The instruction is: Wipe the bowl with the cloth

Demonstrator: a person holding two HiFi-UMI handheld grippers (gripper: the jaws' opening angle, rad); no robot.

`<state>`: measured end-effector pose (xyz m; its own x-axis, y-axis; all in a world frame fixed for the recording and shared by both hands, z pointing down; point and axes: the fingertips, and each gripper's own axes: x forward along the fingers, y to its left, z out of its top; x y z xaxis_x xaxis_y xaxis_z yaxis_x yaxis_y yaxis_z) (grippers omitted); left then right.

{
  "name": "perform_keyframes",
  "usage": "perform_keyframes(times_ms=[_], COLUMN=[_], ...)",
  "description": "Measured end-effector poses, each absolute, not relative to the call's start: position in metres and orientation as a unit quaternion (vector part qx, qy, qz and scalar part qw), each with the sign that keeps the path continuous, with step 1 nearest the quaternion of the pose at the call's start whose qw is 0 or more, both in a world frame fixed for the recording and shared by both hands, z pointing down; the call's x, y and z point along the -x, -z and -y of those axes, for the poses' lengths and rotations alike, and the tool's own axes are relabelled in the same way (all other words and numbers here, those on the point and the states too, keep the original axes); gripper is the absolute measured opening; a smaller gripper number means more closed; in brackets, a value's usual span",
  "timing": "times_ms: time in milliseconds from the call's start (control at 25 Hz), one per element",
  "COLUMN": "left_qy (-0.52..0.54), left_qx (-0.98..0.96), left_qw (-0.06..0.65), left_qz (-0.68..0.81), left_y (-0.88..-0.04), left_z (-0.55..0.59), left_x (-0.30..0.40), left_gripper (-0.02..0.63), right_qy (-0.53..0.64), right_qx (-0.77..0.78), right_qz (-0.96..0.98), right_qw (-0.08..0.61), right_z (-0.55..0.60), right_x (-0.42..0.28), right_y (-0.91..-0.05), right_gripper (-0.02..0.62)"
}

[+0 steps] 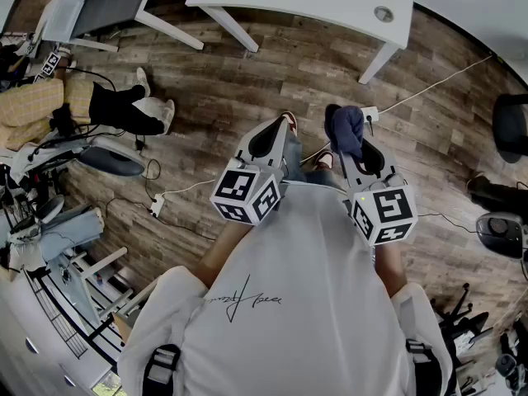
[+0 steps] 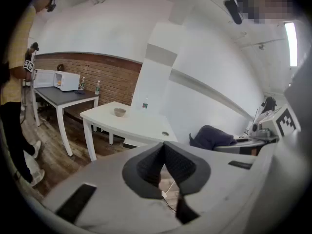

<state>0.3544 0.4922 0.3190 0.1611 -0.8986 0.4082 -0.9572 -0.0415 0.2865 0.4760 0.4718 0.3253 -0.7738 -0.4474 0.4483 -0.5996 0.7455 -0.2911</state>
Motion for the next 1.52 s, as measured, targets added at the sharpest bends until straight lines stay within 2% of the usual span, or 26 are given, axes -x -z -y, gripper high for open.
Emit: perform_keyframes(times_ms=[400, 920, 1520], left_qy=[-0.057, -0.037, -0.022], left_qx=[-0.713, -0.666, -0.68], left_qw=[0.237, 0.276, 0.263], left_qz=[0.658, 0.692, 0.684], left_y=[-0.32, -0.33, -0.323], left_z=[-0.47, -0.382, -0.324], left_x=[-0.333, -0.207, -0.079], left_gripper=[0.006, 0.005, 0.005], right_qy=[-0.203, -0.261, -0.239], right_qx=[-0.274, -0.247, -0.262], right_qz=[0.922, 0.913, 0.914], right_qw=[0.186, 0.193, 0.2], right_z=[-0.452, -0.358, -0.294], right_x=[-0.449, -0.338, -0.216], right_y=[-0.318, -0.318, -0.311], right_gripper=[0.081, 0.083, 0.083])
